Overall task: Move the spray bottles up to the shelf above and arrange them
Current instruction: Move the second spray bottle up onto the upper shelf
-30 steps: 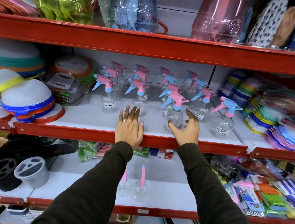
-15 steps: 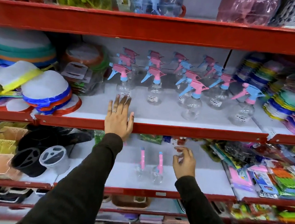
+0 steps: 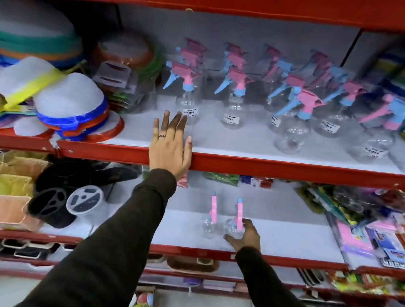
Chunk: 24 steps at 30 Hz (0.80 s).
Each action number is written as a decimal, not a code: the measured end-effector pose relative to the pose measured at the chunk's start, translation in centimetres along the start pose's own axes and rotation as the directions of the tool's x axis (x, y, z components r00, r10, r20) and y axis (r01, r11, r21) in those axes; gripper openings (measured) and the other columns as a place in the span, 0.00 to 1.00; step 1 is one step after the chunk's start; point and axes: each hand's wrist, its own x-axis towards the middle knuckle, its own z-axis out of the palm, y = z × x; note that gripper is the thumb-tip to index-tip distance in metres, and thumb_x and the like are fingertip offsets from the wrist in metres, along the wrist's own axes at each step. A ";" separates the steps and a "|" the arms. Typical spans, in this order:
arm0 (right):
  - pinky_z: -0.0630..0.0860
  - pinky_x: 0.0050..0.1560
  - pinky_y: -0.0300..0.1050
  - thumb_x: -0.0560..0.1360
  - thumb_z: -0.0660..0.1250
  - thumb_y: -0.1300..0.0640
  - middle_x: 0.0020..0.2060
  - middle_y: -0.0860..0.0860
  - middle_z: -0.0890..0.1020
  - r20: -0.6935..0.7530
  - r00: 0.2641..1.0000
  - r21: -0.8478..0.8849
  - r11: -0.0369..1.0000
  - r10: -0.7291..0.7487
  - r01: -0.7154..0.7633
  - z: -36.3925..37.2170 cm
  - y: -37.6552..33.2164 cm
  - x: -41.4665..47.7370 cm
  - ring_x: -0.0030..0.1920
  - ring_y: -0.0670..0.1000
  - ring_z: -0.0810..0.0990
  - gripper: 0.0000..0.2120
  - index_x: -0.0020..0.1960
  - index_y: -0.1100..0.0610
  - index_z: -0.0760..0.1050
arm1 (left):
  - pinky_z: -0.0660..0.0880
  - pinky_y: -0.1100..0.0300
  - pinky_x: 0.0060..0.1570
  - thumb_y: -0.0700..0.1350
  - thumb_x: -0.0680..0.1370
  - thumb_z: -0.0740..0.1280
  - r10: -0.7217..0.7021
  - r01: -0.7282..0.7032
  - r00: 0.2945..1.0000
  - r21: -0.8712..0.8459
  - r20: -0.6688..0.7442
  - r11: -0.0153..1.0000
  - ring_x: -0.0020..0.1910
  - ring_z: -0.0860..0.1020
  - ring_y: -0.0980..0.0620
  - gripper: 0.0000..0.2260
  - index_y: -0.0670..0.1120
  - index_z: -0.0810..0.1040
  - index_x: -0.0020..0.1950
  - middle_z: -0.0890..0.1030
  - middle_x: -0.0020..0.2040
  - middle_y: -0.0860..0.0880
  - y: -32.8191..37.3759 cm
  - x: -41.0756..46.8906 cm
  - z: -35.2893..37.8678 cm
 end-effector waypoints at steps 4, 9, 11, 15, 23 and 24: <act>0.80 0.54 0.51 0.58 0.82 0.50 0.55 0.53 0.81 -0.088 0.995 0.031 0.998 -0.045 0.048 -0.6 0.8 -1.4 0.51 0.57 0.81 0.31 0.58 0.51 0.75 | 0.43 0.45 0.79 0.51 0.82 0.50 -0.002 0.002 1.000 -0.008 0.011 1.000 0.81 0.53 0.42 0.26 0.41 0.63 0.78 0.65 0.79 0.44 0.1 -0.2 -0.4; 0.80 0.42 0.41 0.54 0.80 0.40 0.48 0.43 0.80 -0.227 0.947 0.120 0.959 -0.227 0.258 -3.1 0.1 -4.6 0.44 0.45 0.79 0.28 0.51 0.36 0.72 | 0.45 0.44 0.79 0.51 0.82 0.49 -0.007 0.008 0.998 -0.011 0.057 1.000 0.81 0.53 0.42 0.27 0.41 0.63 0.78 0.65 0.79 0.43 0.3 -0.2 -1.0; 0.76 0.38 0.31 0.54 0.80 0.38 0.46 0.37 0.78 -0.294 0.906 0.122 0.928 -0.306 0.353 -4.2 -1.0 -5.6 0.43 0.42 0.79 0.29 0.49 0.29 0.69 | 0.45 0.44 0.79 0.52 0.82 0.48 -0.003 0.003 0.997 -0.003 0.075 1.000 0.81 0.53 0.42 0.27 0.40 0.62 0.78 0.65 0.79 0.43 0.4 -0.2 -1.2; 0.71 0.36 0.25 0.55 0.80 0.40 0.45 0.33 0.75 -0.394 0.785 0.061 0.838 -0.478 0.542 -6.7 -4.7 -7.3 0.43 0.40 0.77 0.30 0.51 0.29 0.68 | 0.45 0.45 0.79 0.51 0.82 0.48 0.000 0.001 0.997 -0.015 0.081 1.000 0.81 0.54 0.42 0.27 0.40 0.63 0.78 0.66 0.78 0.43 0.5 -0.2 -1.5; 0.69 0.43 0.24 0.57 0.78 0.44 0.44 0.42 0.74 -0.543 0.557 0.011 0.658 -0.628 0.753 -10.6 -13.5 -8.0 0.43 0.37 0.76 0.28 0.53 0.39 0.70 | 0.42 0.46 0.79 0.52 0.82 0.48 -0.003 0.003 0.996 0.002 0.088 1.000 0.81 0.53 0.42 0.28 0.39 0.62 0.78 0.65 0.79 0.42 0.3 -0.2 -1.4; 0.68 0.45 0.23 0.57 0.79 0.44 0.45 0.43 0.74 -0.556 0.542 0.012 0.645 -0.631 0.764 -11.0 -14.6 -7.8 0.45 0.34 0.75 0.28 0.53 0.40 0.71 | 0.41 0.47 0.79 0.52 0.82 0.48 -0.003 0.003 0.996 0.007 0.087 1.000 0.81 0.52 0.42 0.28 0.39 0.62 0.78 0.64 0.79 0.43 0.2 -0.2 -1.4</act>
